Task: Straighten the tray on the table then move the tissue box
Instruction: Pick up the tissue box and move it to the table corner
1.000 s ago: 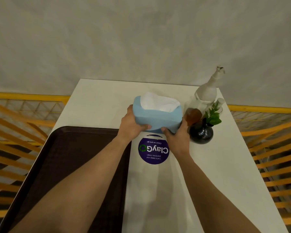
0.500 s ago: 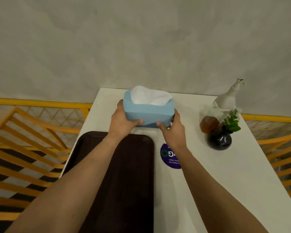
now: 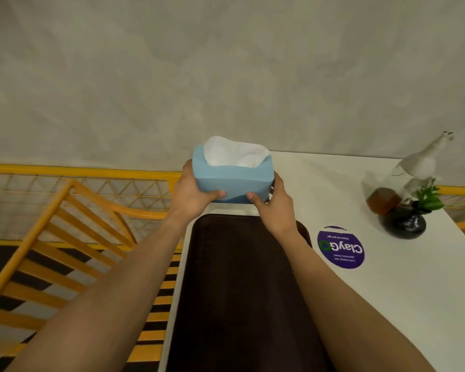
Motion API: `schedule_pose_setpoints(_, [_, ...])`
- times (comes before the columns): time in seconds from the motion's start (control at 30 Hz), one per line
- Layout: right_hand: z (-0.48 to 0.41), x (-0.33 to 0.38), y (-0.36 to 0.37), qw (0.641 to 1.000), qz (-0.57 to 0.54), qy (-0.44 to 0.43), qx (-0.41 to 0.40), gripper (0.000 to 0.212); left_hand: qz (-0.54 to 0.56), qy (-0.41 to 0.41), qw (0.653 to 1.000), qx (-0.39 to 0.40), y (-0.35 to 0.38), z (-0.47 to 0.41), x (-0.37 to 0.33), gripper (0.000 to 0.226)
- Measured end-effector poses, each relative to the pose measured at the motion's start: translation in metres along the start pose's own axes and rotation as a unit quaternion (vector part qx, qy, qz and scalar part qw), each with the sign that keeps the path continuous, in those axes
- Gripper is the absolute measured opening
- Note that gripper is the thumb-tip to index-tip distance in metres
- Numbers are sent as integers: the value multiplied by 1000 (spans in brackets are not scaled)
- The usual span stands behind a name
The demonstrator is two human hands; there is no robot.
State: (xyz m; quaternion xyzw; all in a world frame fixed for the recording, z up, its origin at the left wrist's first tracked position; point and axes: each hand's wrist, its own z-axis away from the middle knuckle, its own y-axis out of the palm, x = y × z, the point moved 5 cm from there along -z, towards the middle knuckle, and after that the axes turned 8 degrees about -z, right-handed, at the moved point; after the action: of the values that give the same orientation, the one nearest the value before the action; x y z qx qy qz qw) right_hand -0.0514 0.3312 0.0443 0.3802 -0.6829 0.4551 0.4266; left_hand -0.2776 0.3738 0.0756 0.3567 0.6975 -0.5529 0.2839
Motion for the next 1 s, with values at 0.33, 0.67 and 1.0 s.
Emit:
schedule_pose_setpoints(0.33, [-16,13,31,1000,0,1,1,81,9,5,1000,20,-15,-31,27,94])
schedule_pose_setpoints(0.67, [-93,-8,38,1000,1,-1,3,84,32,-17,999,31,10,-98,46,85])
schedule_pose_setpoints(1.0, [-172,-62,49,1000,-2,11,19,84,49,-19,998,26,59,-169,75,84])
